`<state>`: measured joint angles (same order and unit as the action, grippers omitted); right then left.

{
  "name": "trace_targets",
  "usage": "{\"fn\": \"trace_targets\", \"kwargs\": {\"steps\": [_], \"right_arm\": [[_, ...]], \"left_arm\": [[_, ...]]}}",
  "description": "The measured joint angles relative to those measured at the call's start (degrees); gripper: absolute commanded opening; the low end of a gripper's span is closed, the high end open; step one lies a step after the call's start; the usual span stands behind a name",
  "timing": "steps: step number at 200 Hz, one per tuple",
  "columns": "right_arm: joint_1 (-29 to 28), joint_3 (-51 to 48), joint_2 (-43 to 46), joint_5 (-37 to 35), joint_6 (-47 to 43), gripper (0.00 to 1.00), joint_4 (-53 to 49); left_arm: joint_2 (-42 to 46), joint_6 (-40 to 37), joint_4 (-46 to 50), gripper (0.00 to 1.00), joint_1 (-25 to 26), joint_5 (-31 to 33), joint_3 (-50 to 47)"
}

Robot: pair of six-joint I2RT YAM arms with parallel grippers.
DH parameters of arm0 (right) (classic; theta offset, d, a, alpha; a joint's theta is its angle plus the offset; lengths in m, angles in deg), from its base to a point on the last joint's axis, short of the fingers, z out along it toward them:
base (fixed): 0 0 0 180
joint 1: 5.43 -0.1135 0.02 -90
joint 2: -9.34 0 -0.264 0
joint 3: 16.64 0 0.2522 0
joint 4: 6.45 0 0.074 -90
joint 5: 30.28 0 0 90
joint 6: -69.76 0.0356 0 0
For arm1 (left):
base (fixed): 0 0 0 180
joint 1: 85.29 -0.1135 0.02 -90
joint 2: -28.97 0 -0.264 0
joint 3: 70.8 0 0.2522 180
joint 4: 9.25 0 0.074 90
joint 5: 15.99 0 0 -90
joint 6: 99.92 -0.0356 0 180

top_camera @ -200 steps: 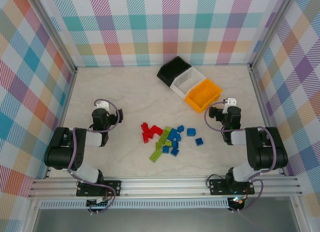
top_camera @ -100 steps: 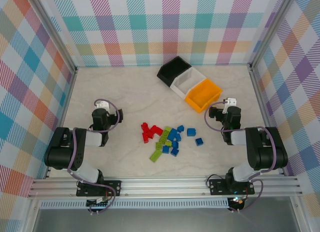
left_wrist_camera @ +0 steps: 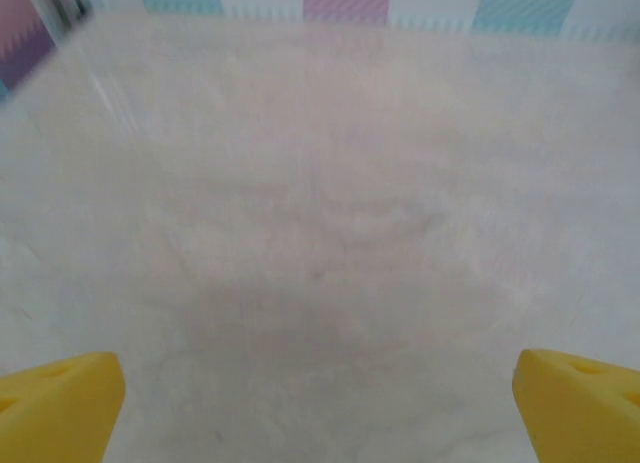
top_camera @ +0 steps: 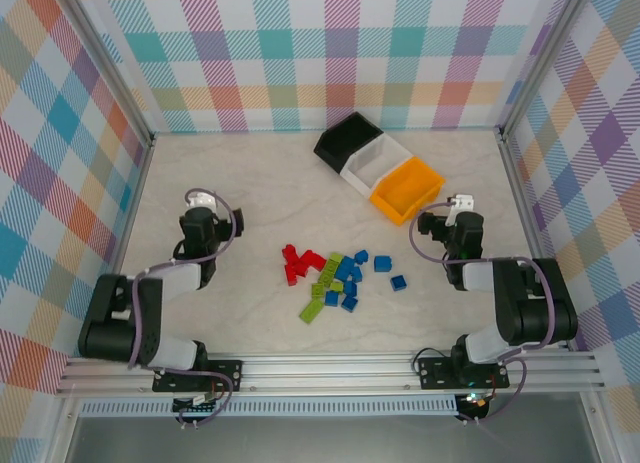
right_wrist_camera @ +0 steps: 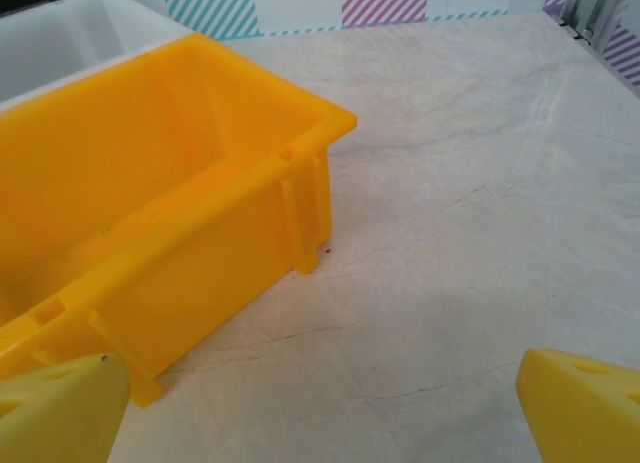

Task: Sort the legos into containers by color

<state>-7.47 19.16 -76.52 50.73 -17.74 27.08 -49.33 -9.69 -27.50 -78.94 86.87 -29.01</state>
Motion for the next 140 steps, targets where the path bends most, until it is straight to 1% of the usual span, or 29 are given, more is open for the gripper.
{"fn": "trace_targets", "kwargs": {"steps": [12, 24, 37, 50, 63, 83, 97, 110, 117, 121, 129, 140], "right_arm": [[-0.13, 0.00, 0.11, -0.15, 0.00, 1.00, 0.13], [-0.17, 0.04, 0.11, -0.20, 0.00, 1.00, -0.17], [0.04, 0.74, 0.09, 0.20, 0.02, 1.00, -1.95], [0.94, 1.44, 0.09, 1.46, 0.11, 1.00, -2.73], [1.46, 1.79, 0.42, 1.68, 0.28, 1.00, -3.67], [1.70, 3.82, 5.97, -1.49, 1.99, 1.00, -13.51], [1.73, 7.58, 9.42, -5.86, 4.02, 1.00, -18.86], [1.88, 13.53, 9.55, -10.51, 9.33, 1.00, -25.33], [2.12, 18.03, 8.63, -12.90, 14.12, 1.00, -31.52], [2.43, 20.70, 7.78, -13.44, 16.74, 1.00, -35.08], [3.17, 24.94, 6.23, -13.70, 20.11, 1.00, -40.04], [3.98, 28.13, 5.05, -12.83, 23.80, 1.00, -44.26]], "left_arm": [[3.41, 1.95, 0.57, 1.00, 0.26, 1.29, 1.01], [5.01, 4.44, 0.94, 1.00, 0.28, 2.32, 1.99], [4.83, 8.48, 2.93, 1.00, 0.28, 3.34, 4.04], [3.78, 13.38, 7.10, 1.00, 0.26, 3.17, 7.54], [2.47, 18.08, 10.49, 1.00, 0.26, 1.29, 11.58], [1.99, 22.75, 11.58, 1.00, 0.26, -2.69, 15.17], [3.23, 25.42, 11.67, 1.00, 0.26, -3.26, 15.34], [5.53, 30.05, 13.20, 1.00, 0.26, -1.27, 15.15], [7.28, 34.88, 16.04, 1.00, 0.26, 1.22, 15.30], [8.57, 38.47, 18.49, 1.00, 0.13, 2.56, 15.56], [10.64, 43.06, 22.58, 1.00, -0.28, 4.48, 15.89], [12.72, 45.99, 25.07, 1.00, -1.20, 4.83, 15.98]]}}
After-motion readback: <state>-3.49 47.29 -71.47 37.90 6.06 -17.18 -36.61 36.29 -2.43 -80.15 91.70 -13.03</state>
